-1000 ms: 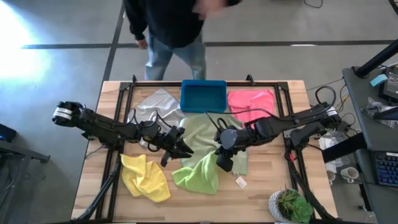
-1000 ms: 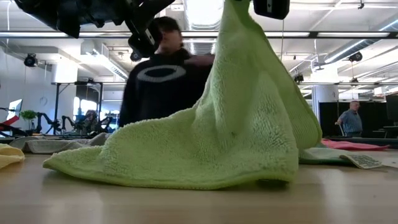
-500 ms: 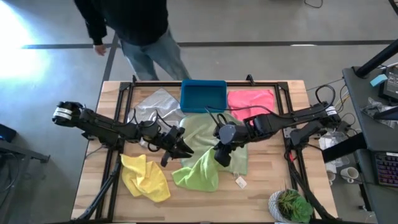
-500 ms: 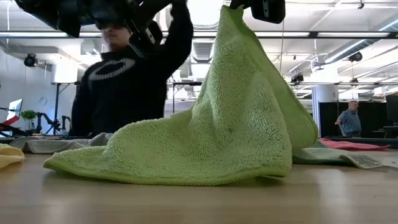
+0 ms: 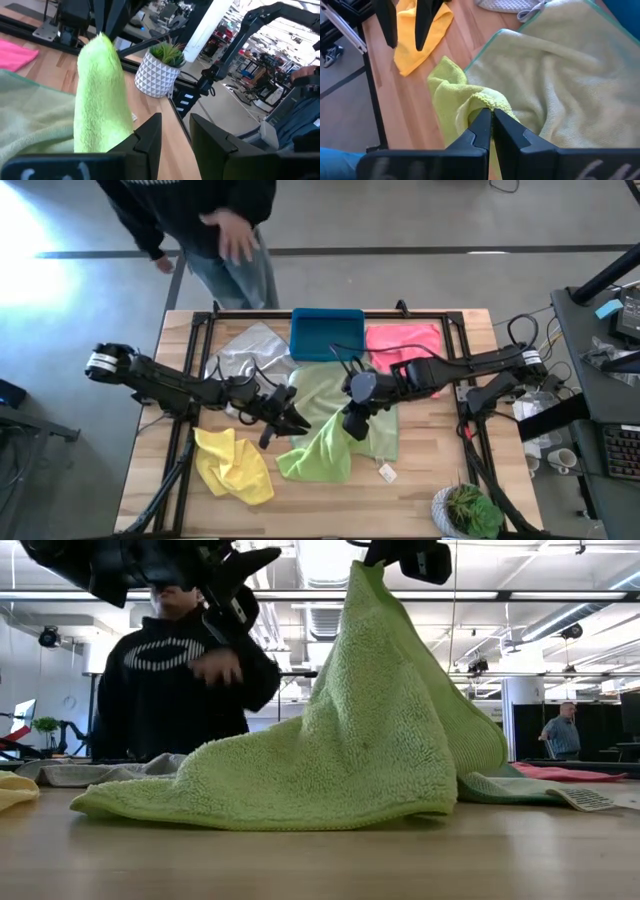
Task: Fold microfiber towels
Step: Fold the light green microfiber cloth
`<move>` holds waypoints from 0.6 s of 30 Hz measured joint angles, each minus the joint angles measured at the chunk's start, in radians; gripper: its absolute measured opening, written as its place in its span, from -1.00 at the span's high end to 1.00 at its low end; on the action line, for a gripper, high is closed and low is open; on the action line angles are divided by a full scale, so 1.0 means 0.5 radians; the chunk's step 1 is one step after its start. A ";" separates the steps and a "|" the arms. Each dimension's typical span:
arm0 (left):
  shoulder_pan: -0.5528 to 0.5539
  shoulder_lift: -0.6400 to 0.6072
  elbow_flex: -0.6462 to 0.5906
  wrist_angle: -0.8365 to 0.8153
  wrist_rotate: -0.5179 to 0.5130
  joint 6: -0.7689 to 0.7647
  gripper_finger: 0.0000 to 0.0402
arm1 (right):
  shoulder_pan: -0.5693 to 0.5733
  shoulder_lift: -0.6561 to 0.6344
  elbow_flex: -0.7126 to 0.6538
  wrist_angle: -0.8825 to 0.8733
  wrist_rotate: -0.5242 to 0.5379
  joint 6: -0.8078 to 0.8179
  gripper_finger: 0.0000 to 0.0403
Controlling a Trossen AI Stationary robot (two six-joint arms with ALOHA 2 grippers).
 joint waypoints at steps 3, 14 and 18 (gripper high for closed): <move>-0.002 0.028 -0.017 -0.018 0.001 -0.001 0.57 | -0.018 0.000 0.000 0.000 0.000 -0.017 0.96; -0.071 0.201 -0.021 -0.240 0.011 -0.005 0.57 | -0.095 0.000 0.000 -0.010 0.000 -0.094 0.96; -0.096 0.321 -0.021 -0.247 0.012 -0.007 0.57 | -0.122 0.000 0.000 -0.014 -0.001 -0.104 0.96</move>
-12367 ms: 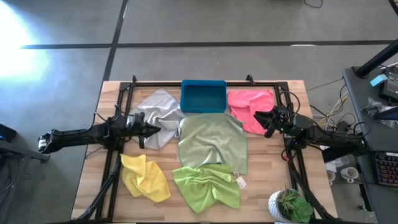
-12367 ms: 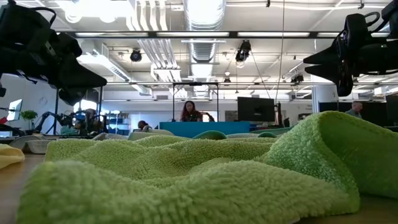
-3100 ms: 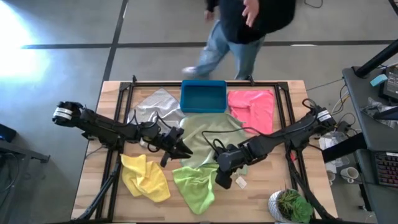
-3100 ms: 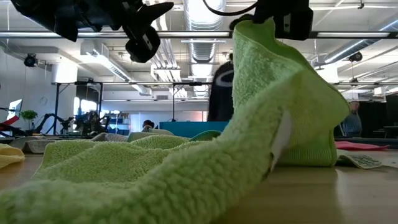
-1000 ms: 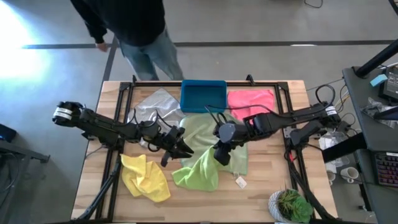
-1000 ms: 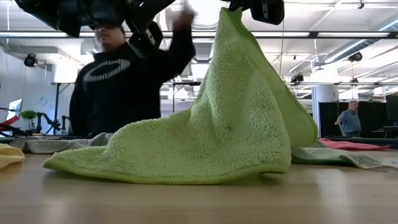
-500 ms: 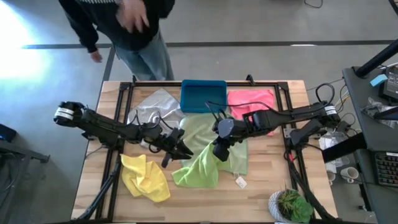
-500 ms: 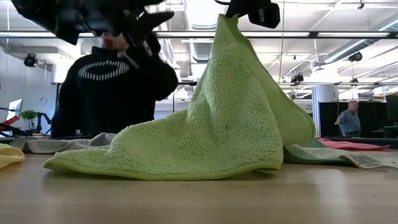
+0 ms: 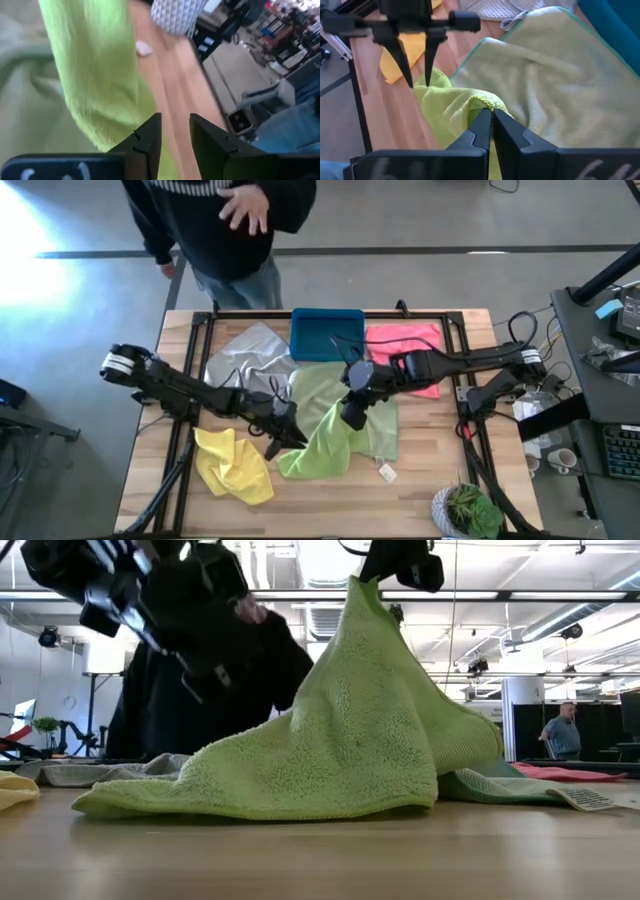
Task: Fold microfiber towels
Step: Fold the light green microfiber cloth
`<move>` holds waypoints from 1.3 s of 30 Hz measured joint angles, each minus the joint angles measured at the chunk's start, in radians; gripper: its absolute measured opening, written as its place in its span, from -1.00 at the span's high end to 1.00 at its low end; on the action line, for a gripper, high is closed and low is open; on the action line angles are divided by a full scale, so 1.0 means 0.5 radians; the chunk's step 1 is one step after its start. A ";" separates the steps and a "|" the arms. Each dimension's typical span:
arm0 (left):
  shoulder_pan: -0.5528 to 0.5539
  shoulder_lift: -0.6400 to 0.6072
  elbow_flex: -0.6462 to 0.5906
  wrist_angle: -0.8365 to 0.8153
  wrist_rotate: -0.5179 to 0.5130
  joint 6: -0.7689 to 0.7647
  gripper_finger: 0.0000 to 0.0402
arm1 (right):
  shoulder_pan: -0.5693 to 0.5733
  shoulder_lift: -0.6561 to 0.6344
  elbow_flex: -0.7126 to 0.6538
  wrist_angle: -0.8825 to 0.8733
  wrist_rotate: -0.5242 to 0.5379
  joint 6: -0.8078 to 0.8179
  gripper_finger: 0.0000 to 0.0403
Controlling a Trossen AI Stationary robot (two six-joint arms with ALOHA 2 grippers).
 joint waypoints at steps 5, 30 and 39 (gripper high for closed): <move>-0.016 0.136 0.000 0.002 0.008 -0.154 0.57 | -0.023 0.000 0.000 -0.001 0.000 0.000 0.96; -0.158 0.414 0.029 0.003 0.066 -0.208 0.57 | -0.056 -0.001 0.000 -0.005 -0.001 -0.015 0.96; -0.157 0.582 0.034 0.010 -0.049 -0.355 0.57 | -0.056 -0.002 0.000 -0.012 -0.006 0.015 0.96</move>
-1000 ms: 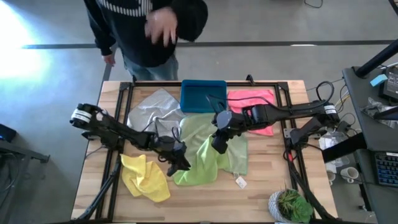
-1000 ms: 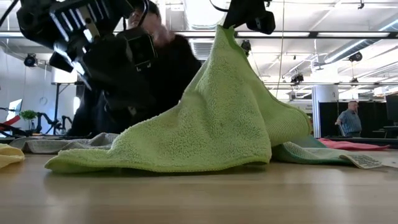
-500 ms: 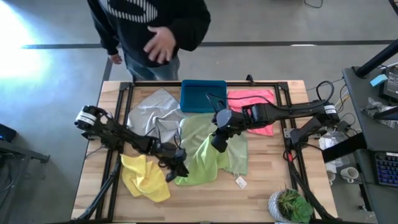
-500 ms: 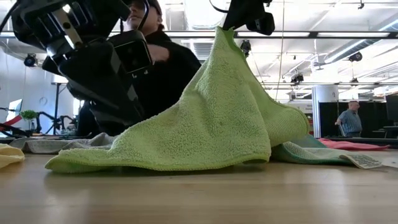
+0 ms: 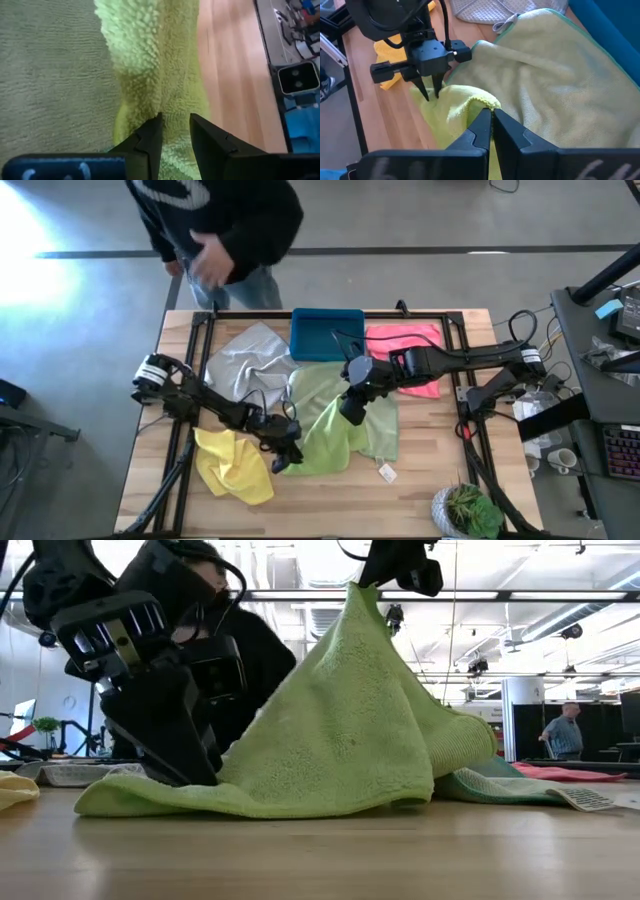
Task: Fold microfiber towels
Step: Fold the light green microfiber cloth
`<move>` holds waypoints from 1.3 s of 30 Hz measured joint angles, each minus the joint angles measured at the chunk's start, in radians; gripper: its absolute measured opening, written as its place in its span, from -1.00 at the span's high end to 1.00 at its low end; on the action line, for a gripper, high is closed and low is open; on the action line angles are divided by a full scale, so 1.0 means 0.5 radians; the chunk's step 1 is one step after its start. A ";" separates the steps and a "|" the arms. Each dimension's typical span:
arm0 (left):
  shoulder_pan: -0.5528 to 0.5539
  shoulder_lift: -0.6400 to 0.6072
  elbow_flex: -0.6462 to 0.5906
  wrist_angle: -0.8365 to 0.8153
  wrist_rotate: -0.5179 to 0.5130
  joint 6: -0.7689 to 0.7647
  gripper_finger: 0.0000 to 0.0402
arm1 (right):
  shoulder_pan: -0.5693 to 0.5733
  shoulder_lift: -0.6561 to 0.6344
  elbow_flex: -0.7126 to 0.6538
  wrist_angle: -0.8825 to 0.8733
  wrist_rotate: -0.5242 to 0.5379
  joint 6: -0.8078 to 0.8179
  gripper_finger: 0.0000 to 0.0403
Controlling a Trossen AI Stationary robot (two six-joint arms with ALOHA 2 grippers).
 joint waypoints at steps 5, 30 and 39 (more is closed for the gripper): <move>0.001 -0.017 0.005 -0.124 -0.026 -0.004 0.57 | 0.012 0.000 0.000 -0.050 -0.018 0.093 0.96; 0.049 -0.938 -0.016 -1.406 -0.756 0.168 0.57 | 0.219 0.007 0.000 -0.156 -0.048 0.328 0.96; -0.124 -1.045 0.010 -1.202 -0.641 0.443 0.57 | 0.219 0.007 0.000 -0.142 -0.038 0.300 0.96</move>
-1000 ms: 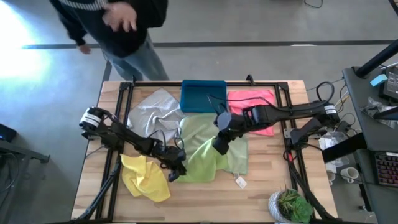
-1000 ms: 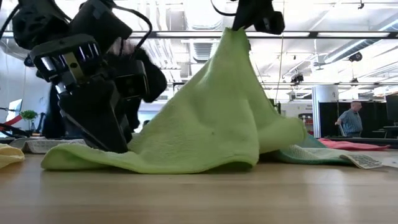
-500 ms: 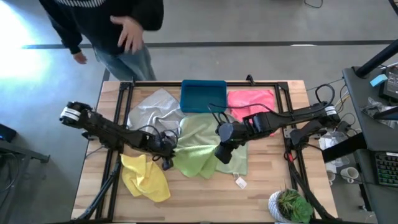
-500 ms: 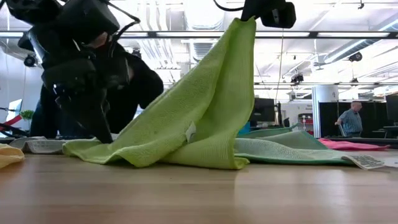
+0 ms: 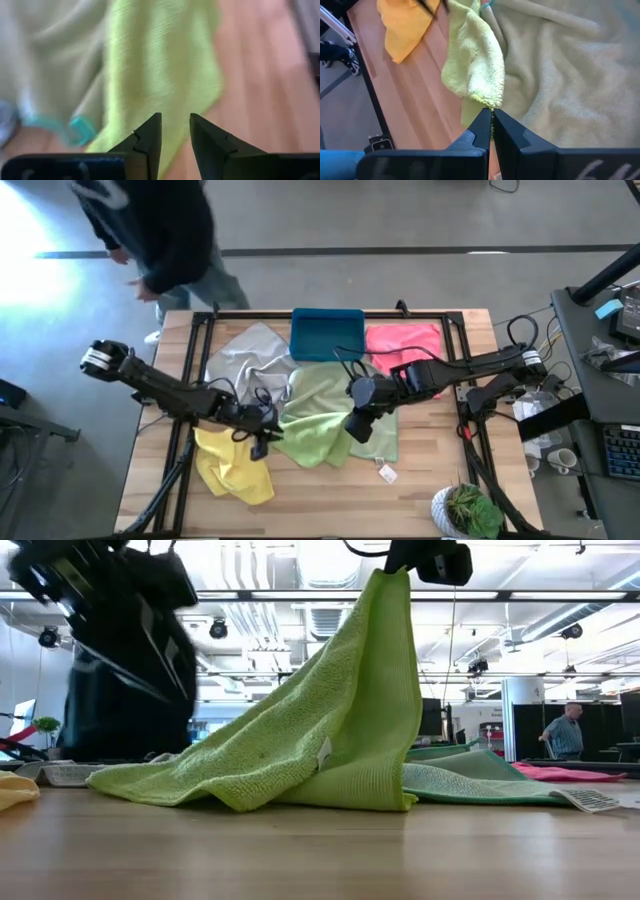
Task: Fold microfiber towels
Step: Fold the light green microfiber cloth
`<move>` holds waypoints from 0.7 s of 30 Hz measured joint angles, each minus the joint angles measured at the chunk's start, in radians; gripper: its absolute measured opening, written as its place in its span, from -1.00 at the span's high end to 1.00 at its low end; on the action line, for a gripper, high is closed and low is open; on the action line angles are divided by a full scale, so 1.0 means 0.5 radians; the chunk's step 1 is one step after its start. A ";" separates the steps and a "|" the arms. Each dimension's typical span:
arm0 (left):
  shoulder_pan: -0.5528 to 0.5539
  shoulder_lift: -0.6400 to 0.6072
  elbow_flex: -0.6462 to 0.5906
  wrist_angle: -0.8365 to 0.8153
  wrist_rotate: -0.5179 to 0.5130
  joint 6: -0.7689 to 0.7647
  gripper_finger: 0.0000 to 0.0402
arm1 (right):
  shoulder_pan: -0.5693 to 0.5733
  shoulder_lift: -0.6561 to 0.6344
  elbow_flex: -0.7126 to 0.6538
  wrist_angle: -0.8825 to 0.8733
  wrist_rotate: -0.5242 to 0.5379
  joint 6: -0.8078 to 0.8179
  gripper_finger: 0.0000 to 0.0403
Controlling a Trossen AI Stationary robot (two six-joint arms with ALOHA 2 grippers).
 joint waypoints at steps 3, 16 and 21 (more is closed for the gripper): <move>-0.086 0.042 0.004 0.129 0.002 0.093 0.57 | -0.001 0.000 0.000 0.004 0.007 -0.002 0.96; -0.241 0.284 0.228 0.271 0.007 0.290 0.57 | -0.001 0.001 0.000 -0.006 -0.002 -0.041 0.96; -0.242 0.393 0.418 0.245 0.044 0.333 0.55 | -0.001 0.001 0.000 -0.012 -0.014 -0.063 0.96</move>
